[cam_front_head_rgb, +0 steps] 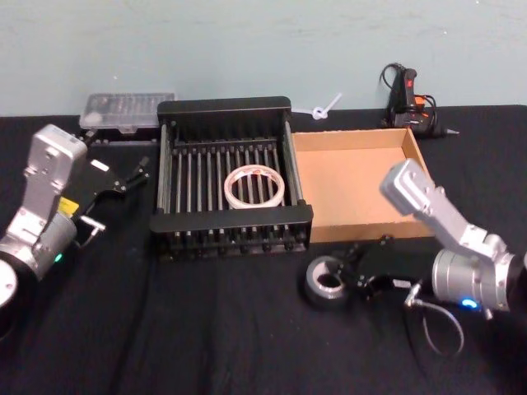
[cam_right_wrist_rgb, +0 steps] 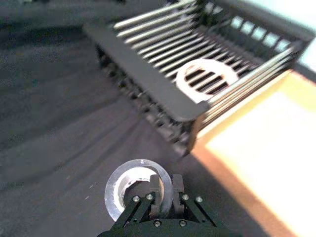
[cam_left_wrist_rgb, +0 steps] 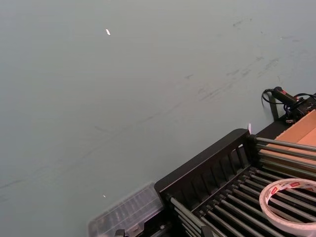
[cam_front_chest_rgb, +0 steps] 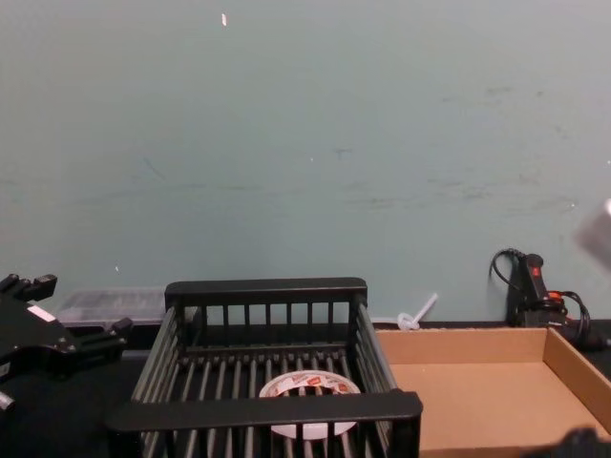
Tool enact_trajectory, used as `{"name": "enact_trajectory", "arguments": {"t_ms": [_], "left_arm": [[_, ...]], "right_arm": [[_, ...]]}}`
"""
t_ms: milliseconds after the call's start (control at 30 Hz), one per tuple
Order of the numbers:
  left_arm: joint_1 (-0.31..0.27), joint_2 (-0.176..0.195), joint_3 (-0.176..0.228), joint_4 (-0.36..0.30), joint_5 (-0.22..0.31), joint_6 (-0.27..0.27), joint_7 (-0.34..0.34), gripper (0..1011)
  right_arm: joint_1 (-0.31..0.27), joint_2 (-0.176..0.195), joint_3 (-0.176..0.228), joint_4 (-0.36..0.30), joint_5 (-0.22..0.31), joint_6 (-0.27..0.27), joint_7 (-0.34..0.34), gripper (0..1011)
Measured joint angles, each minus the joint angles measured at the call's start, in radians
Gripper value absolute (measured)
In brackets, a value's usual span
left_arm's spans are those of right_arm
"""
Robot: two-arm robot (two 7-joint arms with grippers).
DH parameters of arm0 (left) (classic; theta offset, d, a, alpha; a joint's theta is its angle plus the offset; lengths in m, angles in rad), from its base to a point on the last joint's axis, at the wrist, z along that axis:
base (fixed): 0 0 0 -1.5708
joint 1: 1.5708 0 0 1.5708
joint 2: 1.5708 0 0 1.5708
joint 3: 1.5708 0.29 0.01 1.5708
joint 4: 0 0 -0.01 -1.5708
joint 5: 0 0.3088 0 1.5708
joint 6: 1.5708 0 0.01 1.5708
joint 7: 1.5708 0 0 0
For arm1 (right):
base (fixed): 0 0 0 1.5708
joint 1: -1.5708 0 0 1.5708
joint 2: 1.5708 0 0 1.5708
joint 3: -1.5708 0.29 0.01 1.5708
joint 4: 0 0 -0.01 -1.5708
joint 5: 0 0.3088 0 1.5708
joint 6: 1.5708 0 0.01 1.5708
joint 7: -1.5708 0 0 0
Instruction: Pick up the white tape and place it into the black box , Pick up the silver tape and place it into the brown box.
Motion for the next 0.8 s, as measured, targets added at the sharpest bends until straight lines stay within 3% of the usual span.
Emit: {"name": "enact_trajectory", "arguments": {"t_ms": [367,800], "left_arm": [[0.000,0.000,0.000,0.000,0.000,0.000,0.000,1001],[0.000,0.000,0.000,0.000,0.000,0.000,0.000,1001]], "right_arm": [[0.060,-0.043,0.076,0.041,0.011,-0.007,-0.086,158],[0.138,-0.110,0.109,0.156,-0.020,0.013,-0.138,158]]}}
